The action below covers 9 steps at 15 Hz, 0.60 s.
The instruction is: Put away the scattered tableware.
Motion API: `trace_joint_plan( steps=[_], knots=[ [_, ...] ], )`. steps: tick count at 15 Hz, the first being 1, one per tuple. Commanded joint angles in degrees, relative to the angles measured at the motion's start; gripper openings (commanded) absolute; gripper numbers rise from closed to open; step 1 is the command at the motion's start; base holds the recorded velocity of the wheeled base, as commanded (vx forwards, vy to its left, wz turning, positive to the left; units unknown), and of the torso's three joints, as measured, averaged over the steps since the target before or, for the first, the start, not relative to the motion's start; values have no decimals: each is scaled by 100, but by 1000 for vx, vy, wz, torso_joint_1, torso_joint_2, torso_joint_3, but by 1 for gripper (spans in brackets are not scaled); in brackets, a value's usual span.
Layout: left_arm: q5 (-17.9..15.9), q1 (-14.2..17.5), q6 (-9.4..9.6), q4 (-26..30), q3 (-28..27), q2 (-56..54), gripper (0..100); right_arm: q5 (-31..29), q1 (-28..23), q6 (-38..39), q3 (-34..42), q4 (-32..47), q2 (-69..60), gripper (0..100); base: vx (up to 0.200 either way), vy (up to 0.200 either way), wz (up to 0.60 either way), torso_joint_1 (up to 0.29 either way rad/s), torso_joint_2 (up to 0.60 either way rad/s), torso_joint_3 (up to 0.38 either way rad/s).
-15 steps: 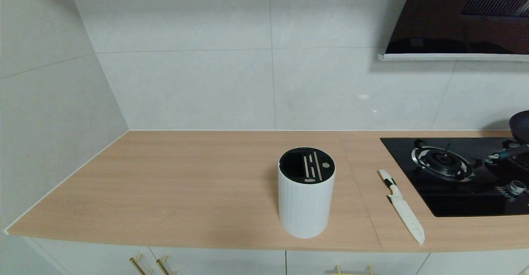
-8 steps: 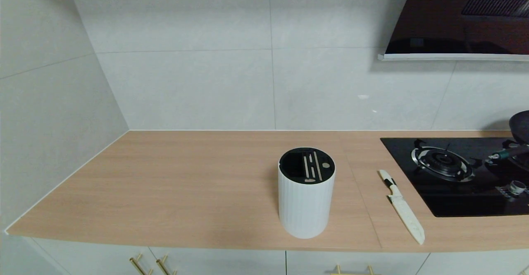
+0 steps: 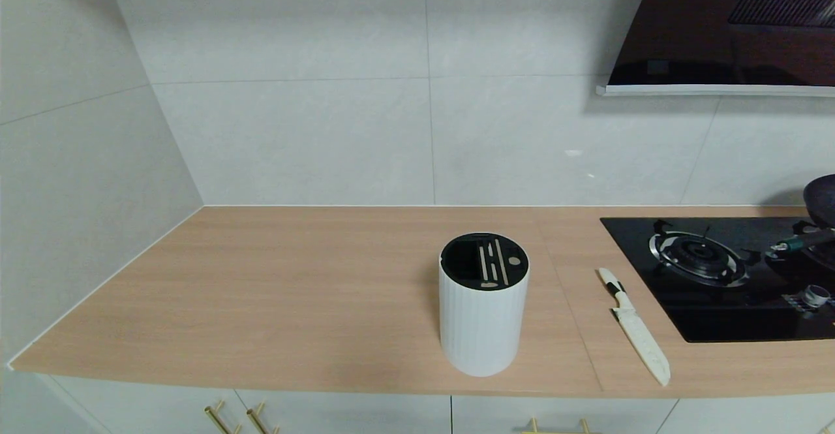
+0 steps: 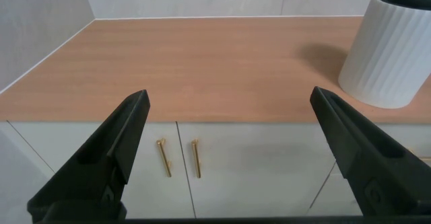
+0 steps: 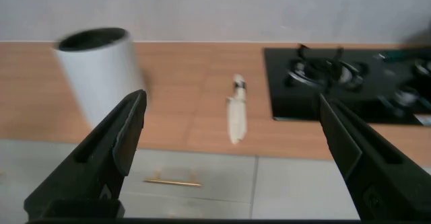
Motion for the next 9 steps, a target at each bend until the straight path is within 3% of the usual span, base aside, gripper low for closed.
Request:
trace_joint_plan(
  steps=[1, 5, 9],
  knots=[
    [-2, 0, 0, 2, 2, 2, 100, 195, 225, -5, -802, 28, 2287, 100, 0, 0, 0, 0, 0, 0],
    [-2, 0, 0, 2, 2, 2, 100, 177, 418, -5, -1347, -157, 4308, 100, 0, 0, 0, 0, 0, 0],
    [-2, 0, 0, 2, 2, 2, 100, 142, 576, -49, -1927, -878, 6435, 100, 0, 0, 0, 0, 0, 0]
  ],
)
